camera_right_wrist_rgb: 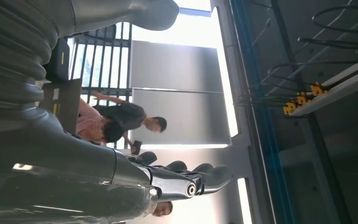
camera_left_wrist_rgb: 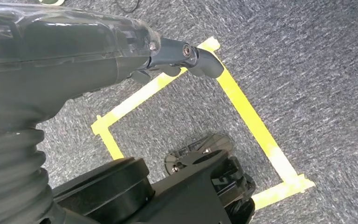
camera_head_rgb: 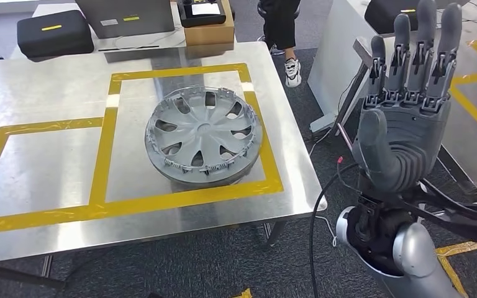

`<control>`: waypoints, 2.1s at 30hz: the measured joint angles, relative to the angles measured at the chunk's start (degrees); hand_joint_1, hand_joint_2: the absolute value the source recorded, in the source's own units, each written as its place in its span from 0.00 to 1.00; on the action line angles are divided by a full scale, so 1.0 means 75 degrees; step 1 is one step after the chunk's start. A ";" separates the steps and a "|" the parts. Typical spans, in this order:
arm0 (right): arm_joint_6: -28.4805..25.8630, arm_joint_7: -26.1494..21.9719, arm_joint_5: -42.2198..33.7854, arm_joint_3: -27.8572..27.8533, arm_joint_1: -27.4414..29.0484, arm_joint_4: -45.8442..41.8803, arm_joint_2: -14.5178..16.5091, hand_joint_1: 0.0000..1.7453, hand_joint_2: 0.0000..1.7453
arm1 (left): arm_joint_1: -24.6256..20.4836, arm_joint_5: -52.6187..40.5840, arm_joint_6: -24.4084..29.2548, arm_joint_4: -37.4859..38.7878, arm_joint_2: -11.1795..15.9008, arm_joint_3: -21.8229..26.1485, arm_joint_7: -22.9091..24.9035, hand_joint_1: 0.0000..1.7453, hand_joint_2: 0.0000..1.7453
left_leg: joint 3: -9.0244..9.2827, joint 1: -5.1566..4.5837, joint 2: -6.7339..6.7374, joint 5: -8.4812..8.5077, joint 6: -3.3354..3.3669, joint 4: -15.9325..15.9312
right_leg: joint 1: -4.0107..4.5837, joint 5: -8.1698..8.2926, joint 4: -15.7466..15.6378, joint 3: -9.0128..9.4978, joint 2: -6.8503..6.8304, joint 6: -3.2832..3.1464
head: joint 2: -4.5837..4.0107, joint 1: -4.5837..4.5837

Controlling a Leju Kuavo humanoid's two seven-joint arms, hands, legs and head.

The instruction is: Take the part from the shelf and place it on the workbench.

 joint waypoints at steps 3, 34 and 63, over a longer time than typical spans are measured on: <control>0.0173 -0.0390 -0.0052 -0.0052 0.0320 -0.0285 -0.0010 0.00 1.00 | 0.0005 0.0129 0.0045 0.0000 0.0007 0.0068 -0.0103 0.00 0.50 | 0.0002 0.0000 0.0010 -0.0002 0.0003 0.0000 | 0.0000 0.0000 0.0000 0.0002 0.0003 0.0000 | -0.0001 0.0000; 0.1499 -0.1656 -0.0457 -0.0468 0.3563 -0.0659 0.0144 0.00 1.00 | 0.0176 0.1071 0.0262 0.0006 0.0532 0.1212 -0.0275 0.00 0.00 | 0.0085 -0.0088 -0.0001 0.0046 0.0268 -0.0137 | -0.0069 -0.0983 0.2031 -0.0844 0.0514 0.0072 | -0.0002 0.0127; 0.1111 -0.1359 -0.0732 -0.0297 0.3608 0.0381 0.0249 0.00 1.00 | -0.0080 0.0417 -0.0031 -0.0041 0.0504 0.1146 0.0275 0.00 0.00 | 0.0244 -0.0087 -0.0003 -0.0033 0.0303 -0.0144 | 0.0020 -0.0846 0.2039 -0.1202 0.0511 0.0001 | -0.0002 0.0086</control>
